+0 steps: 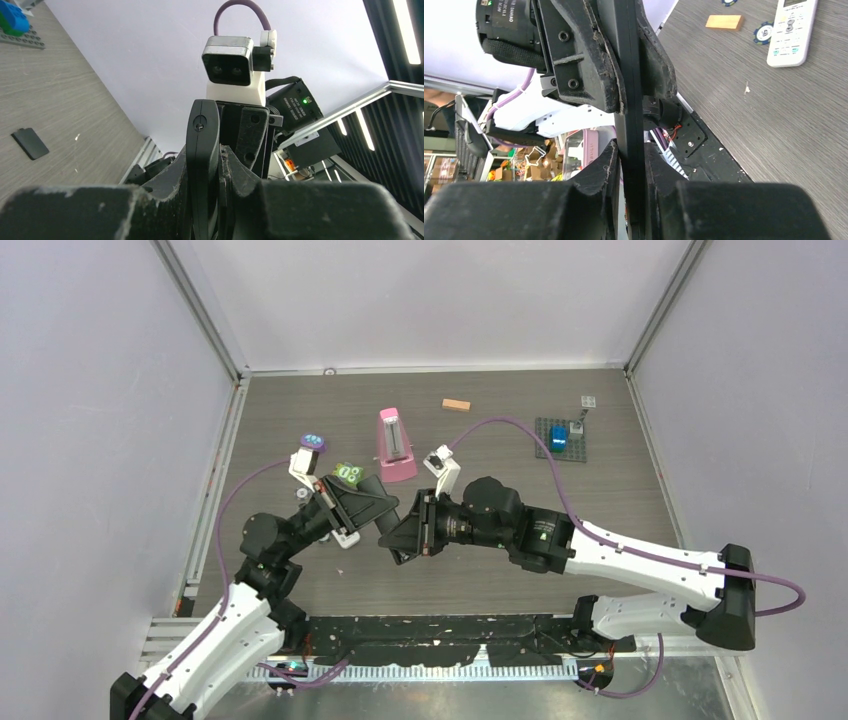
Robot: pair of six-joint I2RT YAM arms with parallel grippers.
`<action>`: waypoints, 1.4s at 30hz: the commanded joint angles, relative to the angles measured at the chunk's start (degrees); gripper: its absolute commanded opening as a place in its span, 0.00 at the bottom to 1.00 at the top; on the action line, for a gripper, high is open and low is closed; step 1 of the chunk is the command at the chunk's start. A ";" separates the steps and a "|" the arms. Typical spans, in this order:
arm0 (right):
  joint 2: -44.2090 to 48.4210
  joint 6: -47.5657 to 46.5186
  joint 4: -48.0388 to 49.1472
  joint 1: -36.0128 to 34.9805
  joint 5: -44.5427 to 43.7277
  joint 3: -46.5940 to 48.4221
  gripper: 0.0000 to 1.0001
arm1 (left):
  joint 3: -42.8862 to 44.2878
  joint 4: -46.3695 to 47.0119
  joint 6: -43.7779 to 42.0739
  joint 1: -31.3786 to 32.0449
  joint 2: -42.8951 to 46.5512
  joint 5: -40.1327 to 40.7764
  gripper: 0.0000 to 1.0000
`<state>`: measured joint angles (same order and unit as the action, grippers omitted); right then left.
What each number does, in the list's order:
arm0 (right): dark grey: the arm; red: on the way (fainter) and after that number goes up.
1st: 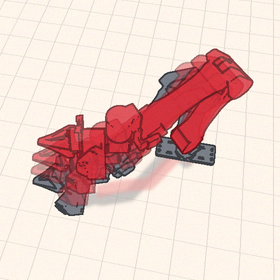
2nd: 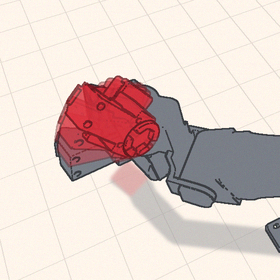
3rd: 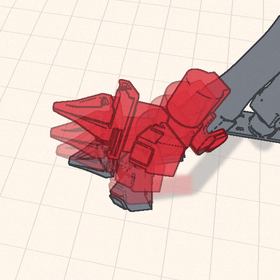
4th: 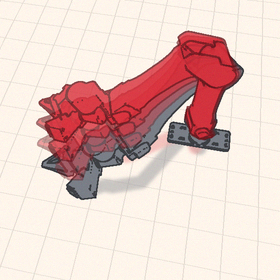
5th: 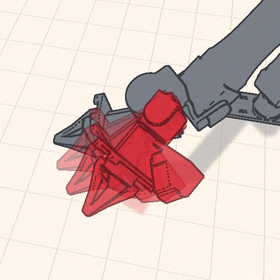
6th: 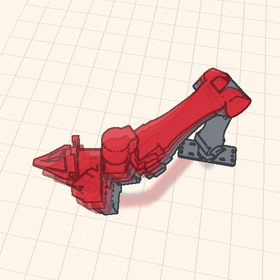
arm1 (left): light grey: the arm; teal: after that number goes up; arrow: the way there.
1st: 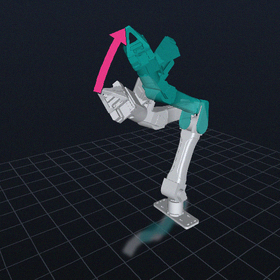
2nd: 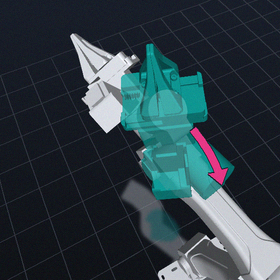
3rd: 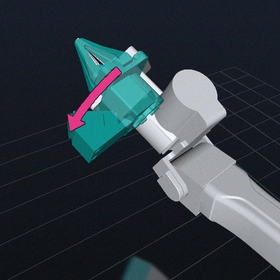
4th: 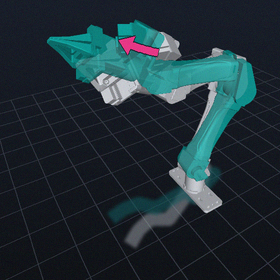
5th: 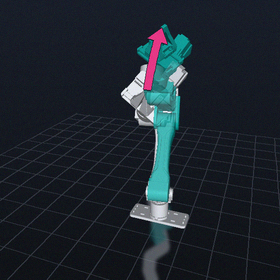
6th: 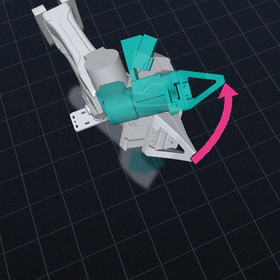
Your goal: Load the batteries into the remote control
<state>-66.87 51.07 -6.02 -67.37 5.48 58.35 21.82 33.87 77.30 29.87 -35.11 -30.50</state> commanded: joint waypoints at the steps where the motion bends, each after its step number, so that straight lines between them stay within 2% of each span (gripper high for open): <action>1: -0.17 2.39 3.26 0.32 0.80 -0.77 0.14 | 1.57 4.83 -1.24 0.02 0.29 0.79 0.00; 3: -0.19 2.18 3.29 0.40 1.04 -0.78 0.13 | 1.49 5.28 -0.95 0.02 0.21 1.01 0.00; 5: -0.05 2.10 3.33 0.45 0.89 -0.73 0.17 | 1.48 5.53 -0.84 0.02 -0.03 1.06 0.00; 10: 1.12 1.66 4.73 0.45 0.27 -0.81 0.50 | 1.09 6.05 -0.85 0.01 -0.45 0.89 0.00; 13: 2.45 0.20 4.14 0.82 -1.03 -0.78 0.59 | 0.79 4.70 -2.00 0.02 -0.17 1.06 0.00; 16: 5.08 -1.58 0.96 1.41 -3.43 -1.37 0.65 | 1.49 -3.18 -6.13 0.02 1.12 1.63 0.00; 19: 8.33 -3.19 -1.30 2.44 -7.20 -2.97 0.72 | 3.39 -15.96 -12.38 0.02 2.84 4.70 0.00; 24: 12.17 -5.09 -5.69 3.75 -14.30 -8.52 0.75 | 6.93 -33.14 -22.33 0.02 2.34 11.54 0.00; 28: 12.15 -6.68 -6.99 3.87 -19.53 -14.19 0.74 | 9.32 -38.48 -27.62 0.17 -2.57 15.08 0.00; 31: 10.56 -6.44 -6.60 3.84 -21.81 -18.71 0.69 | 12.76 -42.65 -31.75 2.63 -8.04 20.88 0.00; 36: 8.38 -3.95 -7.02 3.74 -25.41 -22.61 0.65 | 24.03 -54.68 -36.85 11.14 -22.92 39.74 0.00; 42: 8.24 -1.39 -7.50 3.74 -28.55 -25.33 0.65 | 40.14 -70.85 -36.36 18.67 -42.09 55.19 0.00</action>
<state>-59.16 47.29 -14.92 -63.59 -18.02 33.87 52.53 -24.05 42.92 44.64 -68.29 9.32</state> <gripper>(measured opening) 0.650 0.187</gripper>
